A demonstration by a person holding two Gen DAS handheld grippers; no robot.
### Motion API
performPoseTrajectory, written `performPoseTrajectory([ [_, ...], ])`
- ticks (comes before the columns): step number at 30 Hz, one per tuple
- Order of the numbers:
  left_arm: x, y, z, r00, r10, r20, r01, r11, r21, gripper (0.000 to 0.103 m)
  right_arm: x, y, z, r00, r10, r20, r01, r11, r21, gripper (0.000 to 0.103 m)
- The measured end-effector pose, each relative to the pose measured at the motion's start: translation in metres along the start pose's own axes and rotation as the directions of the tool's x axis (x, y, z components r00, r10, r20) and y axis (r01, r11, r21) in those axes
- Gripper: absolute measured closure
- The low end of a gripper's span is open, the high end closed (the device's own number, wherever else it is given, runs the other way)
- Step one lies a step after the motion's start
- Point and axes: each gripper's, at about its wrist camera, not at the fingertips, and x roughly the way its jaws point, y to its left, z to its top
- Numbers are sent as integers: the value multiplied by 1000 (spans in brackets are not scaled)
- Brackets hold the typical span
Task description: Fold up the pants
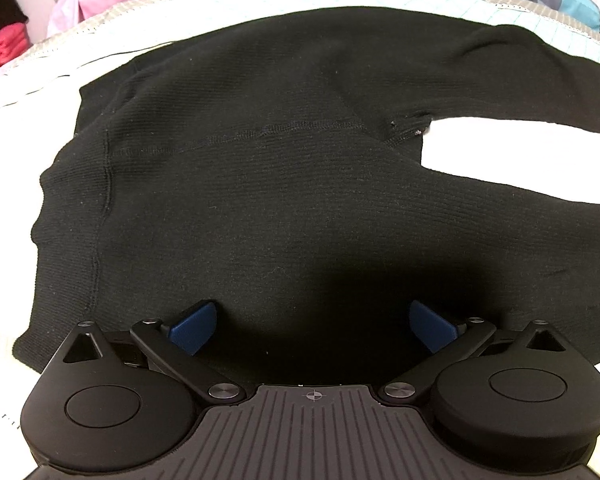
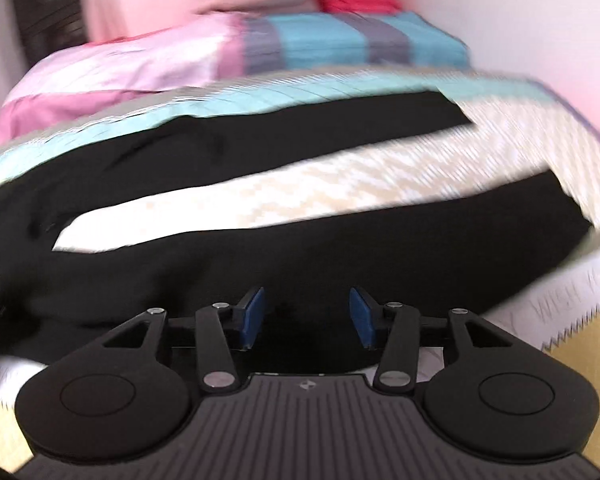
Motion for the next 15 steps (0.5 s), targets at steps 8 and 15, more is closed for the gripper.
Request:
performPoseTrajectory([
  [8, -3, 1, -7, 1000, -11, 10, 11, 1000, 5, 0, -5, -18, -19, 997, 17, -77, -23, 997, -74, 83],
  [15, -5, 3, -7, 1000, -7, 18, 7, 1000, 8, 0, -14, -93, -4, 998, -42, 38, 28, 948, 318, 36],
])
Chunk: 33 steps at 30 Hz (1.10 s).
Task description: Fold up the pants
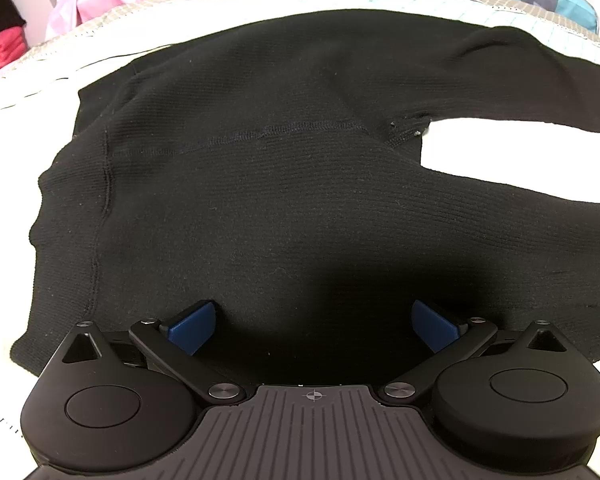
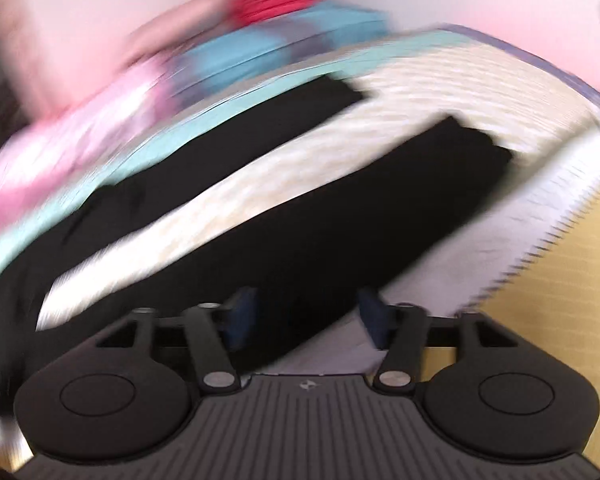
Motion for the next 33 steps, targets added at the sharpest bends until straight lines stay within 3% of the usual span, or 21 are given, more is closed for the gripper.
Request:
performPoseTrajectory([
  [3, 1, -4, -3, 1000, 5, 7, -5, 1000, 1, 0, 19, -28, 15, 997, -70, 7, 69, 988, 141, 37],
  [7, -1, -7, -7, 1000, 9, 20, -9, 1000, -1, 0, 39, -36, 28, 993, -105, 48, 94, 976, 194, 36],
  [9, -1, -8, -9, 1000, 13, 27, -13, 1000, 0, 0, 47, -31, 31, 990, -126, 58, 115, 979, 170, 58],
  [10, -1, -9, -10, 999, 13, 31, -13, 1000, 0, 0, 48, -28, 32, 988, -147, 45, 140, 982, 128, 94],
  [12, -2, -10, -12, 999, 13, 38, -13, 1000, -1, 0, 40, -37, 34, 990, -127, 54, 120, 986, 116, 94],
  [13, -2, -10, -13, 999, 13, 42, -13, 1000, -1, 0, 36, -50, 32, 989, -137, 50, 127, 978, 167, 94],
  [15, -4, -11, -15, 999, 13, 50, -13, 1000, -1, 0, 33, -73, 25, 996, -80, 47, 65, 962, 265, 94],
  [17, -5, -11, -17, 998, 12, 57, -12, 1000, -2, 0, 29, -73, 24, 996, -79, 46, 65, 964, 258, 91],
  [18, -6, -11, -17, 998, 12, 58, -12, 1000, -2, 0, 26, -70, 26, 994, -100, 47, 85, 964, 252, 87],
  [20, -6, -10, -18, 998, 12, 58, -11, 1000, -5, 0, 20, -65, 32, 979, -193, 59, 170, 946, 276, 51],
  [21, -7, -9, -18, 998, 12, 56, -12, 1000, -5, 0, 14, -60, 32, 965, -251, 78, 221, 934, 282, 44],
  [23, -10, -7, -19, 999, 19, 44, -19, 1000, -2, 0, 4, -47, 30, 938, -328, 111, 293, 923, 250, 42],
  [27, -30, 9, -27, 997, 42, 67, -41, 999, -23, 0, -6, 12, 8, 963, -213, 167, 219, 975, -18, 41],
  [29, -40, 23, -32, 994, 60, 92, -56, 998, -41, 0, -12, 56, -10, 984, -69, 166, 102, 975, -200, 39],
  [31, -45, 40, -37, 990, 99, 103, -92, 993, -73, 0, -16, 105, -31, 987, 135, 87, -91, 916, -390, 39],
  [33, -42, 59, -40, 984, 155, 83, -144, 982, -122, 0, -19, 162, -57, 944, 324, -56, -296, 761, -577, 41],
])
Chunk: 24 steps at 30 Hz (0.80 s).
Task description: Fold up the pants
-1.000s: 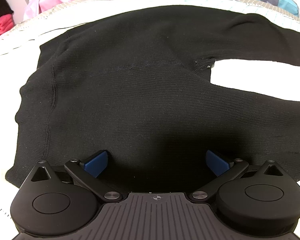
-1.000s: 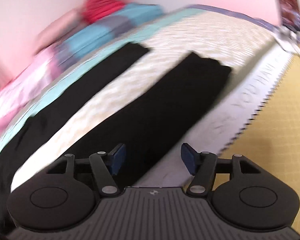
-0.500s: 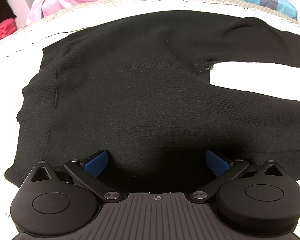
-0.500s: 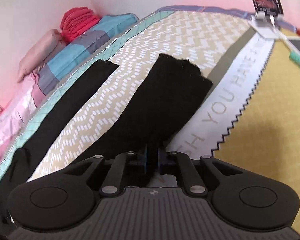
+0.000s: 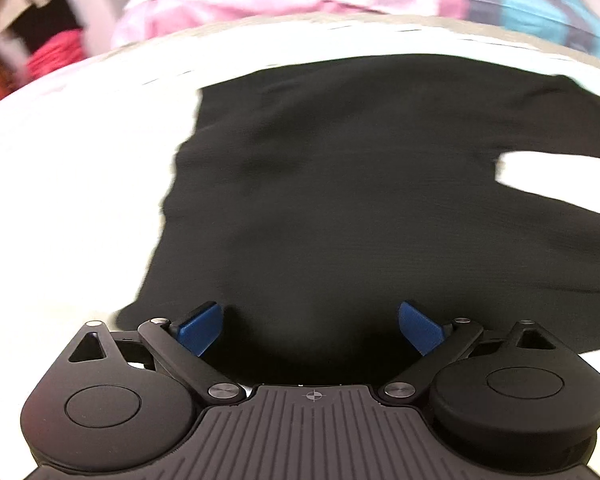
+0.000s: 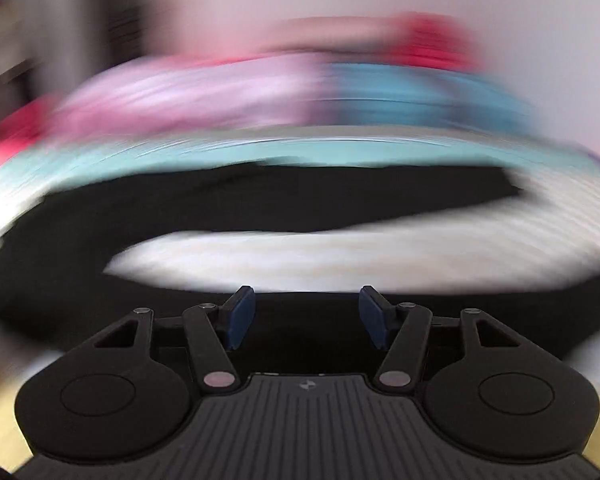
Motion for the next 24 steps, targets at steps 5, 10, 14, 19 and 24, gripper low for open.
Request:
performPoseTrajectory([
  [5, 14, 46, -10, 998, 39, -55, -45, 990, -131, 0, 53, 118, 17, 939, 323, -118, -344, 894, -286, 40],
  [10, 10, 66, -21, 998, 19, -51, -28, 983, -182, 0, 115, 162, 15, 915, 307, -261, -378, 880, -287, 80],
  [14, 7, 72, -23, 998, 15, -56, -25, 984, -179, 0, 85, 170, 15, 862, 401, -309, -482, 839, -254, 94],
  [19, 4, 85, -25, 998, 7, -63, -19, 981, -191, 0, 89, 157, 16, 884, 355, -305, -447, 834, -324, 72],
  [24, -3, 92, -33, 998, 11, -59, -23, 978, -207, 0, 71, 152, 45, 910, 393, -133, -414, 841, -347, 67],
])
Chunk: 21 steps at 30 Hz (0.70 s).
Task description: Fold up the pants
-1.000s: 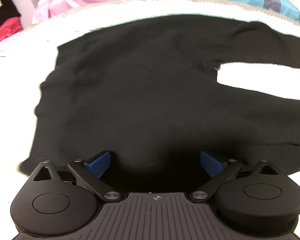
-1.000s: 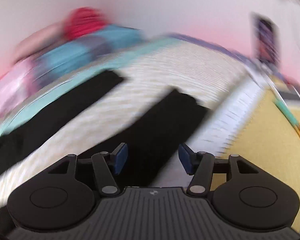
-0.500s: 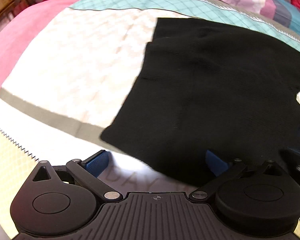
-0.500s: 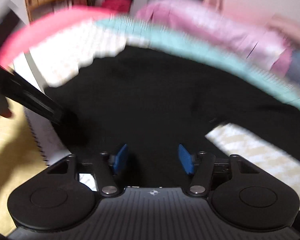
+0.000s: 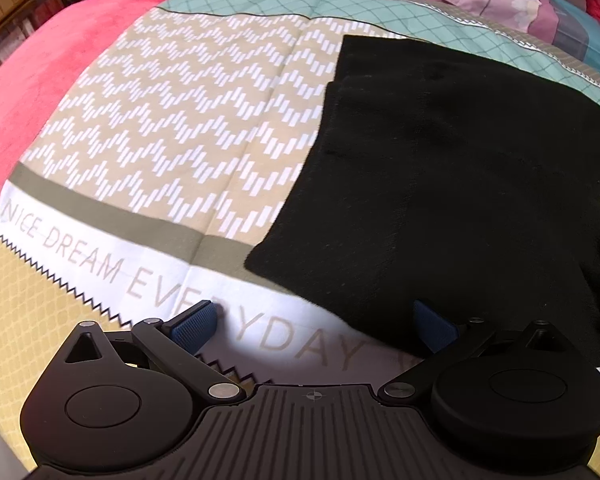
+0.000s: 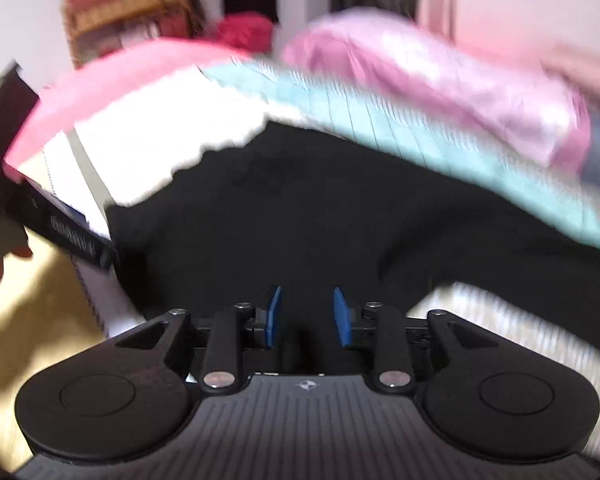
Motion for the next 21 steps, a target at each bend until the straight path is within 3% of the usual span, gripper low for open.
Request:
performPoseTrajectory([
  [4, -20, 16, -8, 997, -68, 23, 70, 995, -69, 0, 30, 26, 25, 986, 168, -22, -170, 979, -109, 67],
  [6, -34, 29, -13, 992, -111, 56, 116, 988, -98, 0, 52, 41, 32, 966, 253, -60, -259, 957, -130, 65],
  [8, -46, 44, -20, 992, -106, 73, 115, 985, -132, 0, 77, 53, 38, 940, 322, -114, -335, 934, -123, 49],
  [10, -52, 60, -26, 993, -94, 74, 105, 980, -169, 0, 104, 66, 40, 930, 337, -147, -354, 929, -111, 46],
  [12, -53, 73, -32, 996, -65, 65, 77, 976, -203, 0, 117, 80, 43, 944, 316, -97, -325, 940, -106, 55],
  [13, -53, 77, -34, 997, -52, 63, 64, 974, -218, 0, 121, 88, 49, 936, 338, -101, -346, 935, -79, 80],
  [15, -56, 85, -36, 997, -40, 72, 57, 966, -253, 0, 124, 110, 64, 918, 387, -87, -393, 917, -69, 82],
  [18, -56, 89, -30, 995, -43, 86, 66, 954, -291, 0, 127, 133, 58, 933, 349, -83, -359, 914, -189, 75],
  [21, -58, 87, -23, 993, -45, 107, 74, 955, -287, 0, 114, 106, 61, 907, 402, -127, -419, 893, -163, 56],
])
